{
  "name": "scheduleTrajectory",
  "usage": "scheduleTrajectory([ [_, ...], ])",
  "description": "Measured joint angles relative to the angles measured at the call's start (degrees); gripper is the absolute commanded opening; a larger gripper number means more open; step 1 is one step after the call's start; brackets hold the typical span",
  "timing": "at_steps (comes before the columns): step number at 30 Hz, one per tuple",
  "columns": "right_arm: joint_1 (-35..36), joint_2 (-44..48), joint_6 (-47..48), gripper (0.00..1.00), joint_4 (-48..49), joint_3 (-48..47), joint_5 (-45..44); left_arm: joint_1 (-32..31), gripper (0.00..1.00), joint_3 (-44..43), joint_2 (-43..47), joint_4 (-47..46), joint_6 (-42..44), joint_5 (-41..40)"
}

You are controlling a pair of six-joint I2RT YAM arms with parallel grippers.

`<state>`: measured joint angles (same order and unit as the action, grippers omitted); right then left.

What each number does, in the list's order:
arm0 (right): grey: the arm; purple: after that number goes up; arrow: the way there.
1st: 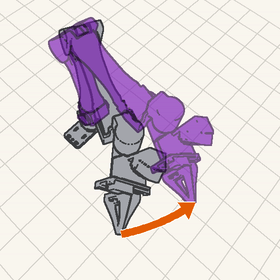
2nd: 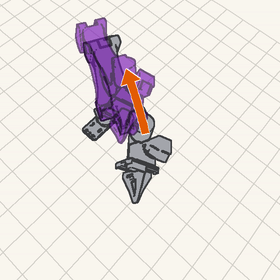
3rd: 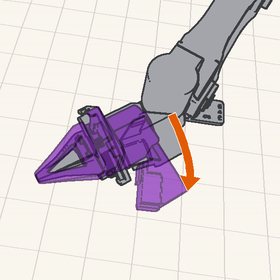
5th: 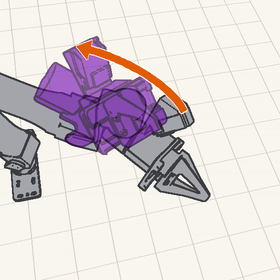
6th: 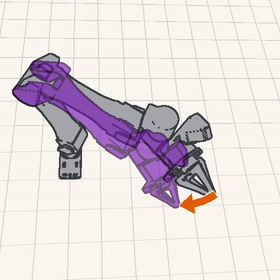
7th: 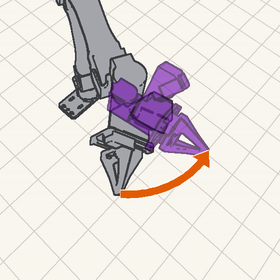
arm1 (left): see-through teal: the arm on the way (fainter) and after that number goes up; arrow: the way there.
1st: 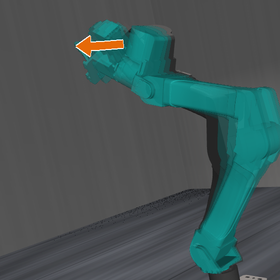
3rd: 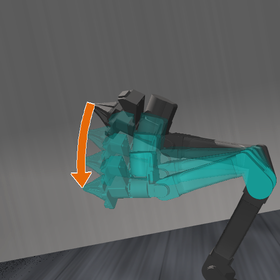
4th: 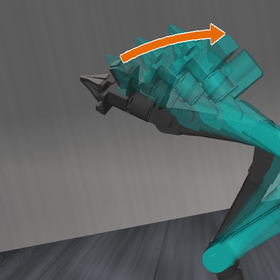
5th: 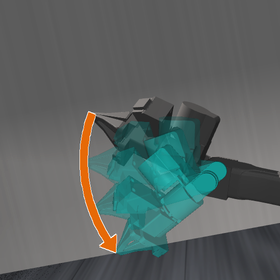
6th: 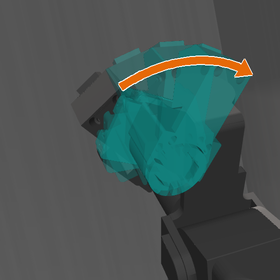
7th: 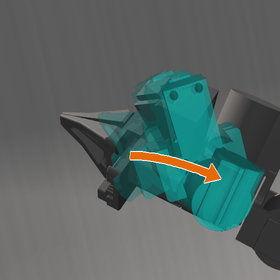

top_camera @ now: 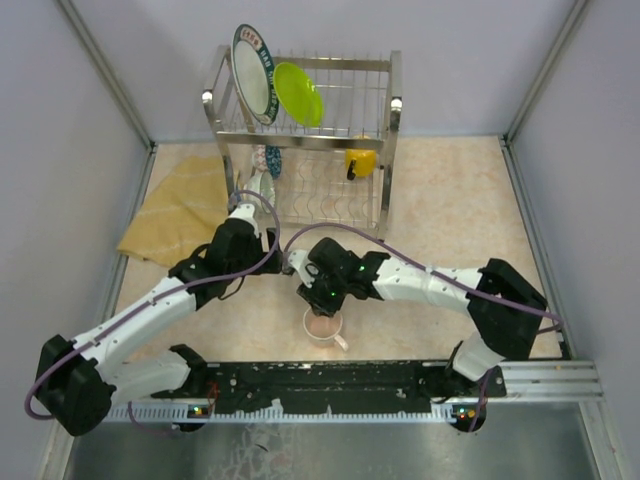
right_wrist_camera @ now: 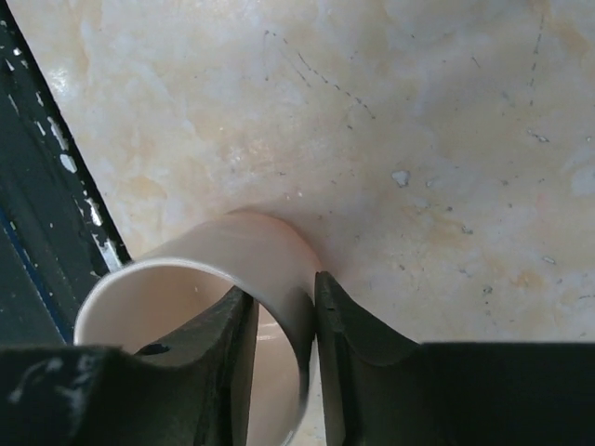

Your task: Load the mixed dishes into the dish rack

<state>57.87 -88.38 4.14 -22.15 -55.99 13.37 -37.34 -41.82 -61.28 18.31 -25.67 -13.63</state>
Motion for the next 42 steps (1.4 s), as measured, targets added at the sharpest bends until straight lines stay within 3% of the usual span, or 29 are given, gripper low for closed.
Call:
scheduleTrajectory([
  [6, 0.5, -0.4, 0.5, 0.00, -1.3, -0.1, -1.9, 0.5, 0.88, 0.0, 0.0, 0.9, 0.0, -0.3],
  [15, 0.6, 3.8, -5.9, 0.00, -5.3, 1.2, -9.9, 0.8, 0.87, -0.7, -2.4, 0.2, 1.0, 4.1],
  [20, -1.7, 13.5, -13.6, 0.00, -9.8, 2.8, -13.5, 1.0, 0.86, -4.4, -5.7, 0.2, 0.6, 11.5],
  [24, -8.5, 23.6, -19.2, 0.00, -12.1, 3.2, -14.2, 2.1, 0.86, -8.7, -7.8, -0.2, -1.9, 19.4],
  [28, -14.7, 31.9, -22.3, 0.00, -12.3, 3.4, -15.2, 4.9, 0.85, -10.7, -8.3, -2.1, -6.1, 29.0],
  [34, -20.2, 37.2, -24.6, 0.00, -13.0, 3.4, -14.9, 7.3, 0.86, -10.8, -8.5, -8.9, -15.8, 42.3],
  [42, -22.2, 39.9, -24.2, 0.00, -7.3, 2.3, -16.1, 8.1, 0.86, -8.9, -8.6, -27.5, -35.7, 54.0],
])
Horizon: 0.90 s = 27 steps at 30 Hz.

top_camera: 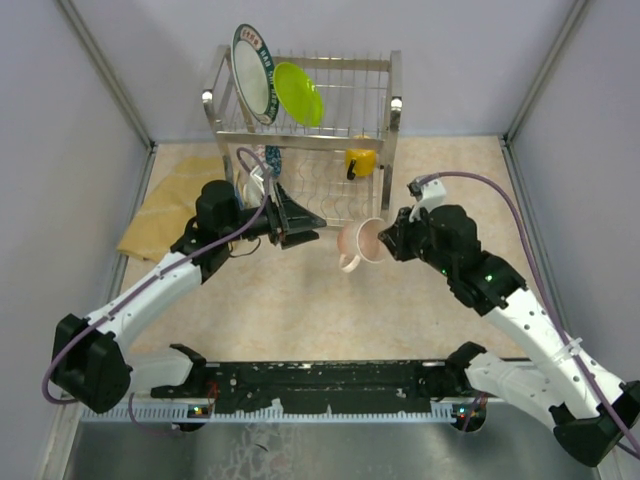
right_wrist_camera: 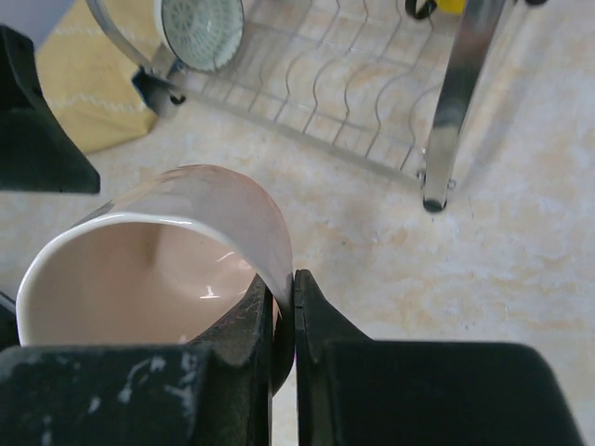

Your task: Load the mixed dishes into the dish rack

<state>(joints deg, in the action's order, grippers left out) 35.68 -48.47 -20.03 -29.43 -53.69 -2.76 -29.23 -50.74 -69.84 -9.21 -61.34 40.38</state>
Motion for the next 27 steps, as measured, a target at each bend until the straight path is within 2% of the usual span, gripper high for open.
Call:
scheduleTrajectory([
  [7, -0.6, 0.0, 2.7, 0.00, 12.4, 0.3, -1.4, 0.0, 0.85, 1.3, 0.0, -6.1, -12.2, 4.0],
  [11, -0.9, -0.2, 3.9, 0.00, 23.9, 4.0, -1.6, 0.0, 0.84, 2.5, 0.0, -8.3, -18.7, 5.6],
  [18, -1.3, -4.9, 3.7, 0.00, 37.4, 9.7, -0.3, 0.0, 0.83, 4.2, 0.0, -12.8, -27.5, 6.6],
  [27, -1.5, -10.3, 0.2, 0.00, 49.3, 11.8, 2.9, 0.1, 0.81, 4.9, -0.3, -16.3, -31.4, 7.1],
])
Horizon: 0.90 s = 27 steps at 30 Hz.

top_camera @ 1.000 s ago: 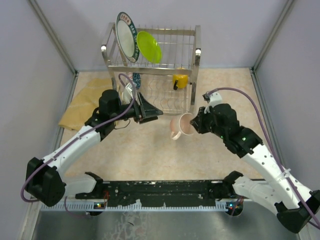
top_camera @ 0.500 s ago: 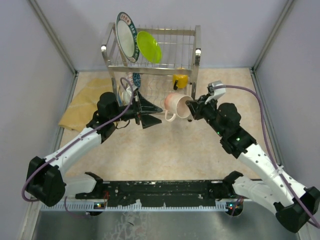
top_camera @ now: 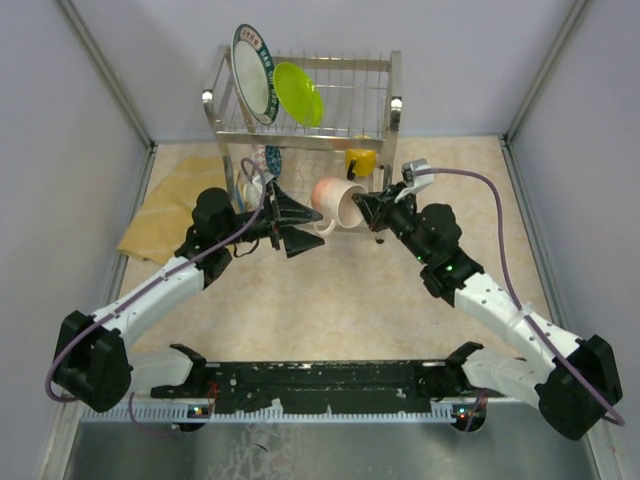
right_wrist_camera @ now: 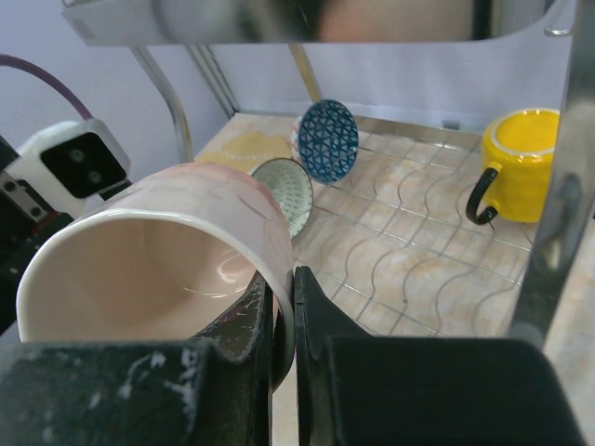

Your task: Load the mixed dishes into the dish rack

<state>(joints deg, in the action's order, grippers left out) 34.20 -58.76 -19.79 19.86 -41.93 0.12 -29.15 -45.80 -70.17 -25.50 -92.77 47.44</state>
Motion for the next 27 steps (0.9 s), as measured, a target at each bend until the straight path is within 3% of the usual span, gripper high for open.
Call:
scheduleTrajectory([
  [4, 0.0, -0.8, -1.5, 0.00, 3.6, 0.0, 1.8, 0.0, 0.80, 0.6, -0.1, -0.4, -0.1, -0.2],
  [9, 0.0, -1.8, -3.6, 0.00, 6.9, 0.4, 3.3, 0.0, 0.66, 0.8, -1.7, -4.0, -1.8, -1.4],
  [14, 0.0, -2.2, -6.1, 0.00, 10.3, 2.8, 4.8, 0.0, 0.59, 0.8, -3.1, -8.6, -3.8, -2.7],
  [27, 0.0, -4.4, -9.7, 0.00, 15.0, 3.7, 5.6, -0.3, 0.56, 0.8, -5.7, -14.5, -5.4, -2.5],
])
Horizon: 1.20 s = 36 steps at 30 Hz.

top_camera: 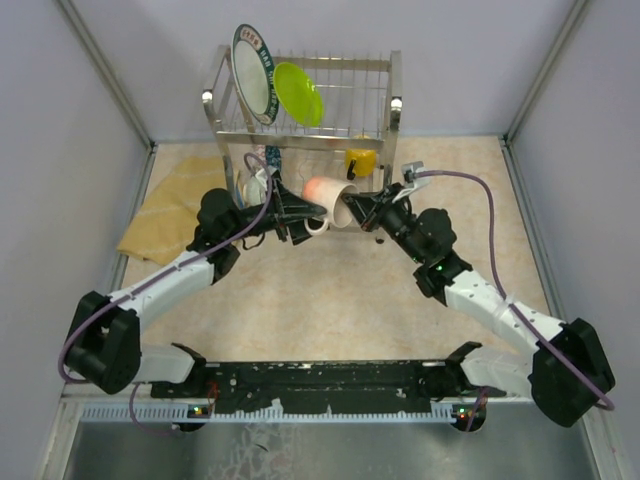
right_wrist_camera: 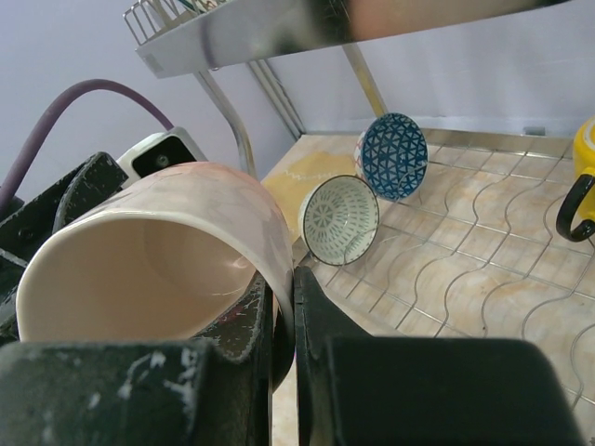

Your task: Load the mixed dishes into the dish rack

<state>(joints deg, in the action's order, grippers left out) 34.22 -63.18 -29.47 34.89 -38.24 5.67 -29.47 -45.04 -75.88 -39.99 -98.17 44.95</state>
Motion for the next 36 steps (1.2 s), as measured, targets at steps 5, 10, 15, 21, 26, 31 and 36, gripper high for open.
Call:
scheduleTrajectory([
  [5, 0.2, -1.1, -0.6, 0.00, 0.8, 0.0, 0.0, -0.5, 0.49, 0.0, -0.7, -1.3, -1.0, 0.5],
  [10, 0.2, -1.2, -1.3, 0.00, 2.4, 0.0, -0.1, -0.7, 0.28, 0.0, -0.7, -2.4, -1.5, 0.9],
  [15, 0.3, -1.2, -1.4, 0.00, 3.7, 0.1, 0.2, -0.7, 0.01, 1.1, -0.7, -5.2, -4.0, 1.0],
  [21, 0.6, -1.1, -0.8, 0.30, 2.2, 0.7, 0.3, -0.8, 0.00, 4.2, -1.4, -10.1, -5.7, 0.0],
  [26, 1.0, 0.1, 0.0, 0.48, -0.5, 1.2, -0.2, -0.9, 0.00, 7.6, -2.0, -11.6, -5.4, -2.4],
  [31, 1.0, 4.0, 1.3, 0.64, -4.2, 2.3, -2.2, -0.9, 0.00, 8.8, -3.5, -11.9, -3.1, -4.0],
  [36, 1.0, 10.1, 2.6, 0.91, -9.4, 3.8, -5.9, -0.9, 0.00, 7.7, -5.7, -7.9, 3.4, -4.7],
])
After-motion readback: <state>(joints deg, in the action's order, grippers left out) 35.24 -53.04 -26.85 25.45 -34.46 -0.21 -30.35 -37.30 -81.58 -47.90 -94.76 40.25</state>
